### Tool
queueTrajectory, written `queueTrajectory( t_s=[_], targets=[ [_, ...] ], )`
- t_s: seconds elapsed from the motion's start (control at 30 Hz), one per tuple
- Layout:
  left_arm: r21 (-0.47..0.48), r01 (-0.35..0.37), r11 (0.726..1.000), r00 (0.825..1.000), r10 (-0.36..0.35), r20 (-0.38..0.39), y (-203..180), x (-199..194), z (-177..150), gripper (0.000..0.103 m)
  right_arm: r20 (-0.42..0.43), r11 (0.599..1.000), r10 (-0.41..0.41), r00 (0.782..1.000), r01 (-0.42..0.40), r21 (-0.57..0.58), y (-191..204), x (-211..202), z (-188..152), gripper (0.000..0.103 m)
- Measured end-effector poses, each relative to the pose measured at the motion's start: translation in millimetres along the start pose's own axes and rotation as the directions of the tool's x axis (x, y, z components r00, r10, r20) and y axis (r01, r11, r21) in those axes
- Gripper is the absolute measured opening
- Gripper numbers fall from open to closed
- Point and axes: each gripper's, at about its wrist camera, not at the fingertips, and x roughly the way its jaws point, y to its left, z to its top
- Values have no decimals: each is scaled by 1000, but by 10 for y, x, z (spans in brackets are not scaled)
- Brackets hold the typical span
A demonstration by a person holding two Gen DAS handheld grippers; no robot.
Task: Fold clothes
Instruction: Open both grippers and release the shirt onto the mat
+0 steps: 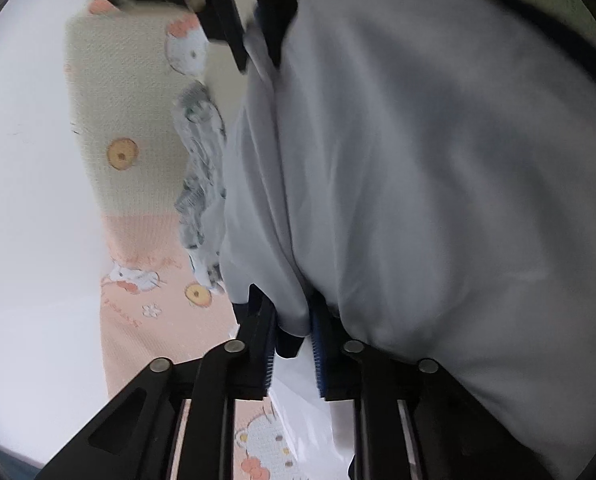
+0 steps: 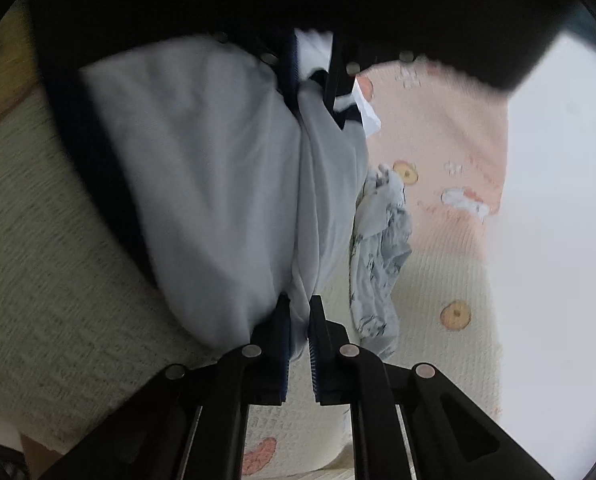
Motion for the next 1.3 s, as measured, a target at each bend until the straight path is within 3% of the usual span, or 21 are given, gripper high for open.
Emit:
queueTrajectory(
  t_s=[0.17, 0.37, 0.43, 0.5, 0.57, 0.6, 0.63, 0.67, 0.73, 0.77, 0.83, 0.93, 1.03, 1.13, 1.23, 1.3],
  targets=[
    [-77, 49, 996, 997, -53, -49, 111, -45, -64, 8, 67, 997, -23, 997, 28, -72, 101, -169, -104, 5],
    [-124, 89, 988, 989, -102, -109, 89, -138, -260, 7, 63, 999, 15, 998, -12, -52, 95, -275, -240, 5],
    [-171, 116, 978, 985, -135, -104, 105, -175, -326, 8, 80, 998, 13, 997, -9, -58, 93, -288, -260, 5],
    [-232, 101, 967, 988, -125, -91, 202, -204, -354, 10, 86, 997, 10, 996, -3, -82, 114, -284, -247, 5],
    [-328, 122, 937, 982, -162, -97, 309, -220, -401, 10, 80, 998, 16, 997, -12, -55, 73, -282, -223, 7],
    [-393, 168, 904, 970, -223, -99, 374, -192, -434, 13, 76, 999, 30, 997, -28, -29, 26, -286, -215, 16],
    [-470, 220, 855, 951, -296, -93, 449, -157, -469, 25, 72, 999, 49, 996, -50, 5, -51, -270, -215, 21],
    [-531, 231, 815, 942, -325, -88, 520, -139, -506, 47, 72, 996, 70, 995, -74, 47, -140, -274, -214, 32],
    [-628, 213, 748, 941, -331, -75, 658, -134, -586, 76, 75, 989, 106, 992, -113, 98, -280, -311, -216, 46],
    [-668, 220, 711, 939, -339, -52, 730, -156, -627, 77, 79, 983, 128, 989, -137, 121, -359, -325, -222, 53],
    [-734, 251, 631, 926, -379, -8, 842, -195, -679, 77, 90, 966, 177, 980, -191, 172, -516, -352, -256, 56],
    [-812, 302, 500, 892, -449, 55, 1020, -199, -743, 78, 94, 938, 221, 971, -238, 251, -738, -351, -300, 59],
    [-858, 315, 405, 871, -482, 92, 1142, -169, -726, 77, 87, 902, 257, 962, -271, 335, -955, -263, -335, 65],
    [-908, 292, 301, 866, -486, 117, 1230, -174, -823, 77, 87, 831, 335, 938, -338, 441, -1129, -156, -403, 66],
    [-941, 231, 247, 880, -466, 94, 1301, -161, -903, 77, 96, 772, 381, 919, -374, 515, -1238, -20, -451, 66],
    [-958, 216, 186, 875, -472, 106, 1319, -144, -944, 77, 99, 730, 412, 906, -393, 560, -1303, 121, -450, 66]
  ],
)
